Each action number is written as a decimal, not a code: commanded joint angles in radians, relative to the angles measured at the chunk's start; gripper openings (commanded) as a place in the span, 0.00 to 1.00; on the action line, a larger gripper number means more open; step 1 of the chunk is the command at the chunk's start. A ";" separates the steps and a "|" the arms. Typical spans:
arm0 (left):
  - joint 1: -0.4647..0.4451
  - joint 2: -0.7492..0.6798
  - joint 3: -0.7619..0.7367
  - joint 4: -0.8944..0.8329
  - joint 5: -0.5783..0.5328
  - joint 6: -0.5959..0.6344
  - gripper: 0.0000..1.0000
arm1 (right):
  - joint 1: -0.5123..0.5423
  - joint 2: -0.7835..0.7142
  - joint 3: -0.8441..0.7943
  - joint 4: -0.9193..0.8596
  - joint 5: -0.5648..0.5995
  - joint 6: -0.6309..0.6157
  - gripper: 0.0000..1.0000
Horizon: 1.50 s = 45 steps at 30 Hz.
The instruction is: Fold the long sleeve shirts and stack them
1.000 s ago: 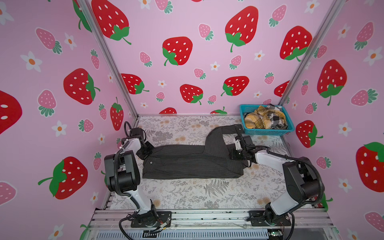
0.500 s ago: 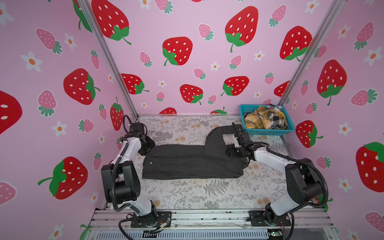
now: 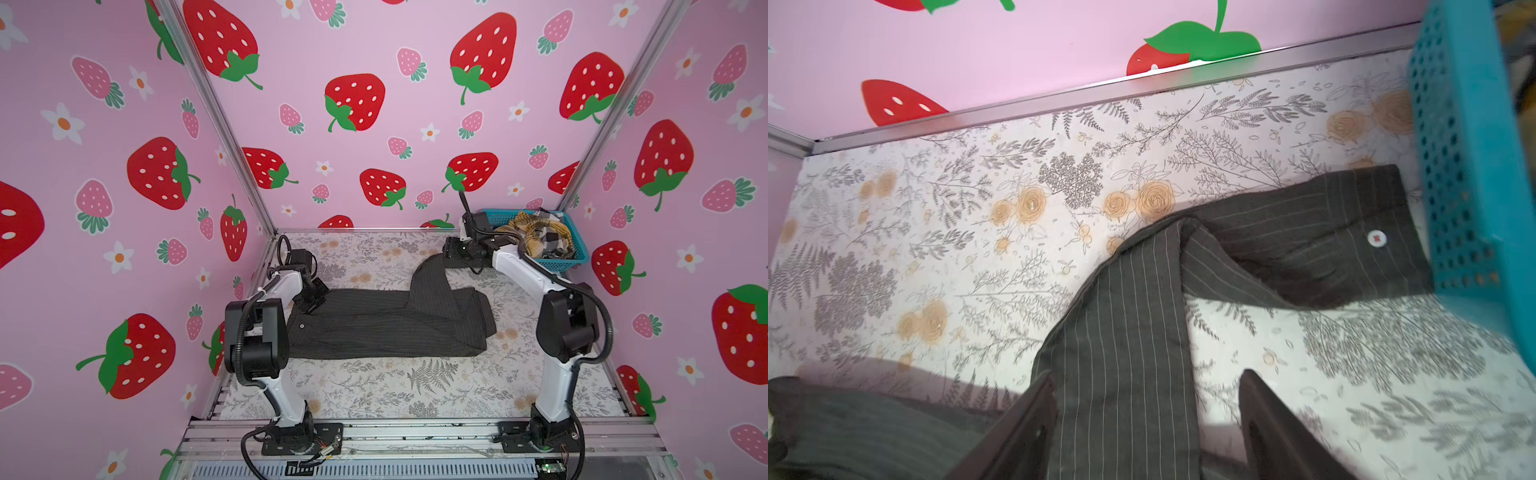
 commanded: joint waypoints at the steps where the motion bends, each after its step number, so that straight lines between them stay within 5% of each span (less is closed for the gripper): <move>1: 0.002 -0.001 -0.010 -0.006 -0.002 0.031 0.00 | -0.007 0.120 0.141 -0.083 -0.025 0.008 0.70; 7: 0.008 -0.007 -0.009 -0.024 -0.011 0.059 0.00 | -0.023 0.341 0.438 -0.230 0.180 -0.019 0.68; 12: 0.013 -0.011 0.001 -0.027 0.009 0.073 0.00 | -0.088 0.384 0.473 -0.263 0.245 0.033 0.68; 23: 0.012 -0.026 0.015 -0.045 0.009 0.086 0.00 | -0.090 0.474 0.406 -0.188 0.072 -0.011 0.57; 29: 0.018 0.000 0.015 -0.042 0.006 0.080 0.00 | -0.028 0.482 0.386 -0.217 0.074 -0.054 0.55; 32: 0.023 0.019 0.021 -0.038 0.009 0.072 0.00 | -0.012 0.458 0.320 -0.192 0.046 -0.050 0.41; 37: 0.026 0.026 0.028 -0.042 0.009 0.073 0.00 | -0.001 0.430 0.281 -0.164 0.036 -0.077 0.02; 45: 0.026 -0.005 0.023 -0.045 0.022 0.068 0.00 | 0.058 0.254 0.243 -0.046 0.130 -0.175 0.00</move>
